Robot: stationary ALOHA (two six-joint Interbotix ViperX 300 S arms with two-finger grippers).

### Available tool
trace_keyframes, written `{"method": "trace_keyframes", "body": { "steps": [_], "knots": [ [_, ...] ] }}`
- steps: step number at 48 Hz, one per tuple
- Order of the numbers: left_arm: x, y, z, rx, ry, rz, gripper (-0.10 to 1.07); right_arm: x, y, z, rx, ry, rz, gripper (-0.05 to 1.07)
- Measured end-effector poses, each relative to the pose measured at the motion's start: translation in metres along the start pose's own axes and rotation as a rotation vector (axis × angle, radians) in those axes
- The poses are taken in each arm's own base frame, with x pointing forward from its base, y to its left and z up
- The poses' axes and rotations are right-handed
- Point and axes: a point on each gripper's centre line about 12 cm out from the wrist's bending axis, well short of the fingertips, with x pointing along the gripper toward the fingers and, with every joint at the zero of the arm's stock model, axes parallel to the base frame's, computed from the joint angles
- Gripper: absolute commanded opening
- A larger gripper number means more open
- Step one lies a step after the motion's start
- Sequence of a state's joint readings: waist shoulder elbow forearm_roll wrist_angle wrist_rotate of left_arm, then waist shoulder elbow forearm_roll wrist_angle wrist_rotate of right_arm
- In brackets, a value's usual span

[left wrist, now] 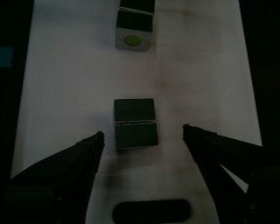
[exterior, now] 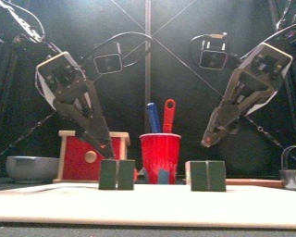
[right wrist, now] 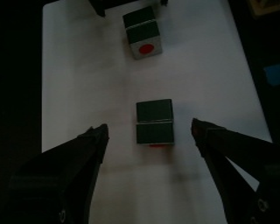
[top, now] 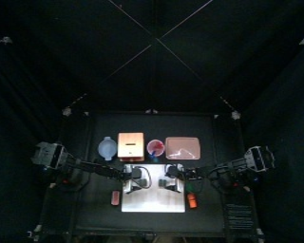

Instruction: Grab left half of sushi roll and put in bowl

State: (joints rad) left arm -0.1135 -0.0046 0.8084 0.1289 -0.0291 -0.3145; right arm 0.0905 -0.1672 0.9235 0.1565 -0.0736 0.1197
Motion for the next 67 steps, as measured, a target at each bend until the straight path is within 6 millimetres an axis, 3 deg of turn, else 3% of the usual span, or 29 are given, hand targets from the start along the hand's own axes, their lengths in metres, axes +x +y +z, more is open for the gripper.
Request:
{"method": "trace_keyframes", "body": {
  "steps": [26,47,55,67],
  "knots": [
    [0.029,0.004,0.000,0.012,0.047,0.017,1.00,0.000,-0.001,-0.003,0.001,0.009,-0.003,1.03],
    [0.034,0.008,0.001,0.004,0.063,0.028,0.72,0.000,-0.001,-0.005,0.000,0.012,-0.003,1.03],
    [0.025,0.008,0.007,0.011,0.037,0.026,0.71,0.000,-0.002,-0.006,0.000,0.018,-0.005,1.03],
    [-0.020,0.008,0.014,0.019,0.016,0.038,0.71,0.001,-0.002,-0.007,-0.002,0.022,-0.006,1.03]
  ]
}}
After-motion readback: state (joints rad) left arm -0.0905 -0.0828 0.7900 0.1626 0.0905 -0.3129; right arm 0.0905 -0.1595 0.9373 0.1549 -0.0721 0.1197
